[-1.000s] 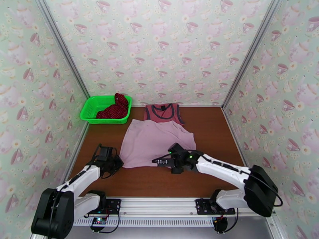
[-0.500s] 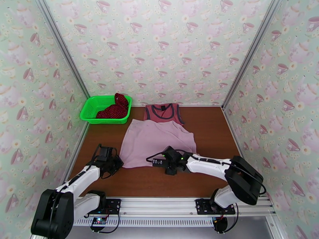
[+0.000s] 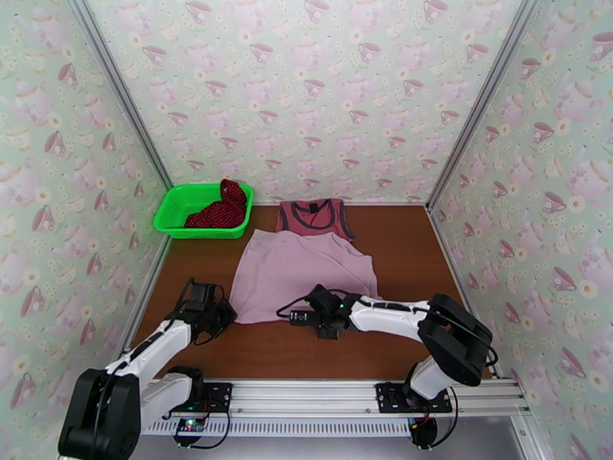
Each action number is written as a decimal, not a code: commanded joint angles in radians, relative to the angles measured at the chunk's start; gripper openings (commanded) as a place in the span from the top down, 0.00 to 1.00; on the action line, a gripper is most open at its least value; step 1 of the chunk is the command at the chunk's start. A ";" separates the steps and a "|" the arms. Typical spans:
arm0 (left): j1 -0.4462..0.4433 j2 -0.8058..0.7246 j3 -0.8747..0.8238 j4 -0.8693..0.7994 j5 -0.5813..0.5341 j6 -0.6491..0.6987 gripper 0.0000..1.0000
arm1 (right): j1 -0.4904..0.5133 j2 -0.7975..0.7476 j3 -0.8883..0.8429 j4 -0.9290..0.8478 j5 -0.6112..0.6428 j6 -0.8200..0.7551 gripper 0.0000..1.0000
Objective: Fold and stack the mixed laundry pile
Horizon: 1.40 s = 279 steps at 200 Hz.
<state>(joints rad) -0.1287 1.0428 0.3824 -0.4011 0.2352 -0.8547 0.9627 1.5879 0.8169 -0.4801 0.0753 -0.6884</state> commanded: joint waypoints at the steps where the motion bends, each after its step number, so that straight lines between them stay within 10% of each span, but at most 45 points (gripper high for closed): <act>1: -0.005 -0.092 -0.025 -0.103 -0.033 -0.030 1.00 | 0.041 -0.029 0.006 -0.231 -0.061 -0.062 1.00; 103: -0.016 -0.548 -0.097 -0.439 -0.084 -0.162 1.00 | 0.102 -0.089 0.011 -0.334 -0.234 -0.062 1.00; 260: -0.013 0.193 0.265 -0.148 -0.127 0.081 1.00 | -0.102 -0.049 0.103 -0.274 -0.168 -0.160 1.00; 279: -0.008 0.259 0.284 -0.121 -0.132 0.096 0.85 | -0.111 -0.026 0.104 -0.246 -0.148 -0.157 0.99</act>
<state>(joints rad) -0.1455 1.2430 0.6289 -0.5793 0.1589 -0.8062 0.8642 1.5326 0.9020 -0.7422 -0.1123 -0.8261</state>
